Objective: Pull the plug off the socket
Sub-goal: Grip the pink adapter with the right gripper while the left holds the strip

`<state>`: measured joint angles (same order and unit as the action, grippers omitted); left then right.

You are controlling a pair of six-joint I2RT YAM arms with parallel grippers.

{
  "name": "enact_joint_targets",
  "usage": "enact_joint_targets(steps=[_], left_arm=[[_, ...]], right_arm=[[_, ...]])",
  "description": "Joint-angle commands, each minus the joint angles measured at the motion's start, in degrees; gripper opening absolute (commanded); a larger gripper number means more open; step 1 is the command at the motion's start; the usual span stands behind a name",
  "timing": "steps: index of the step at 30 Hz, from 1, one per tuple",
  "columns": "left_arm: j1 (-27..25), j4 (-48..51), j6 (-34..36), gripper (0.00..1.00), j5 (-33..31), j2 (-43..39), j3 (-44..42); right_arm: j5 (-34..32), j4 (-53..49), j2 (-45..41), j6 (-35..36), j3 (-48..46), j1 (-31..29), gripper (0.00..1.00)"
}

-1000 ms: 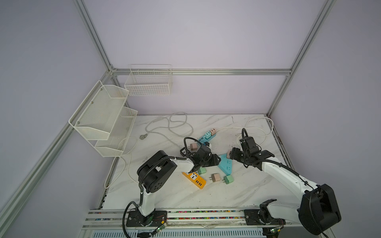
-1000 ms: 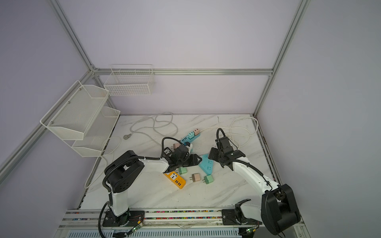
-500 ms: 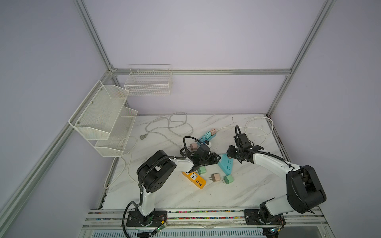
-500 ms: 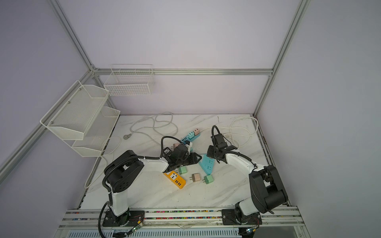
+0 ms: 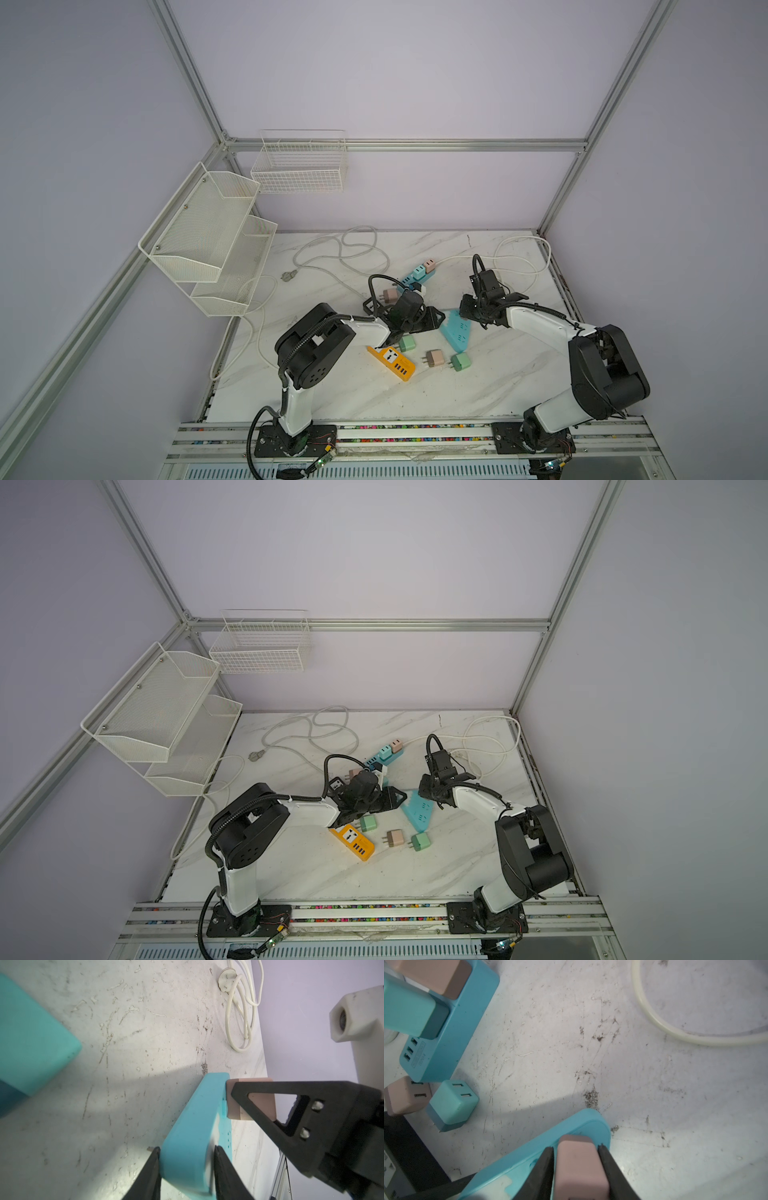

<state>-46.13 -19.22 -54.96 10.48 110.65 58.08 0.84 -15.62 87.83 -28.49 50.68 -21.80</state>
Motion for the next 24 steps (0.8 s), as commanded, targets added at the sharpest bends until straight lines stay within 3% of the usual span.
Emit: enact_joint_targets(steps=[1,14,24], left_arm=[[-0.07,2.61,1.11,0.3,-0.95,-0.61,1.23],[0.53,3.05,-0.98,0.27,-1.6,-0.96,-0.91],[0.61,2.27,-1.2,0.25,-1.82,-1.23,-2.51]], right_arm=[[0.83,1.82,0.53,0.67,0.16,-0.25,0.35],[4.13,2.67,-1.78,0.98,-0.79,0.31,0.23],[6.25,3.51,-3.77,1.01,-3.01,1.16,0.19]])
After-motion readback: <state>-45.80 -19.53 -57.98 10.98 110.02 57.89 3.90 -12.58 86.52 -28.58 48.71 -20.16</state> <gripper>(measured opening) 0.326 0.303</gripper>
